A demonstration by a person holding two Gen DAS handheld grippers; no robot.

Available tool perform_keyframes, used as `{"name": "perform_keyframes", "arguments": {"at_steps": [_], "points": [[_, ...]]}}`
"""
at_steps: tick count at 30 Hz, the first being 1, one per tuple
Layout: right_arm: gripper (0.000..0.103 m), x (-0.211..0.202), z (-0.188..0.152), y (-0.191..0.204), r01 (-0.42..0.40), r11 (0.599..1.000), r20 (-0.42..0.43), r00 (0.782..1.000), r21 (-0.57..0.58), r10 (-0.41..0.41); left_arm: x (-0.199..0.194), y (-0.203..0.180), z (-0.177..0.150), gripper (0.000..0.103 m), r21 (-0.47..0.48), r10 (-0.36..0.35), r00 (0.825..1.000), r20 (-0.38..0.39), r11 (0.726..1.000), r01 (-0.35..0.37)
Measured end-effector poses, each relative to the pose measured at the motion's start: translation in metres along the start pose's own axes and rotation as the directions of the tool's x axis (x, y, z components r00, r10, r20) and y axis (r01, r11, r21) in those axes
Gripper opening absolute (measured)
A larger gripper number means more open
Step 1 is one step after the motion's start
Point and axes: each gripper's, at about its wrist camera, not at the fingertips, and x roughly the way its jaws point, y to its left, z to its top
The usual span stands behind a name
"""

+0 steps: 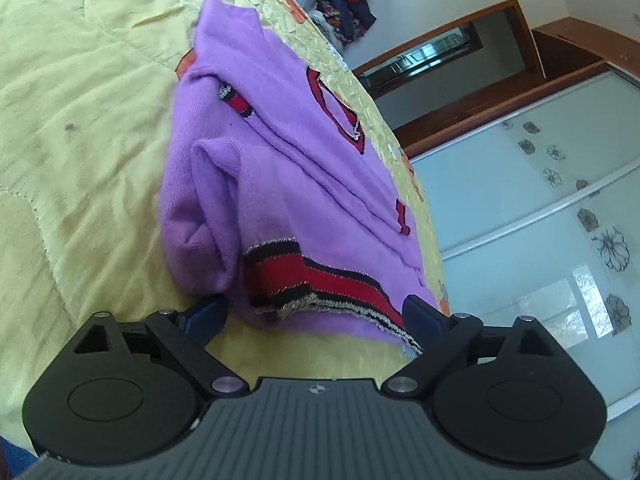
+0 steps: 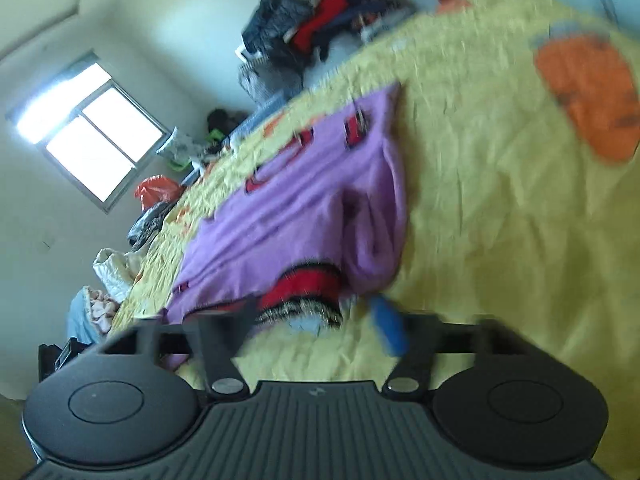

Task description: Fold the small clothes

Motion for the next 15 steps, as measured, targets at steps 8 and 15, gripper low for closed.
{"name": "perform_keyframes", "arguments": {"at_steps": [8,15], "points": [[0.006,0.018,0.003,-0.017,-0.067,0.987,0.044,0.997,0.146,0.061,0.009,-0.008,0.006,0.061,-0.007,0.073,0.997,0.0,0.997,-0.073],[0.006,0.001,0.006,-0.001,-0.118,0.99,0.097,0.989,0.071,0.111,-0.001,-0.006,0.002,0.005,-0.005,0.13,0.991,0.021,0.991,-0.13]]}}
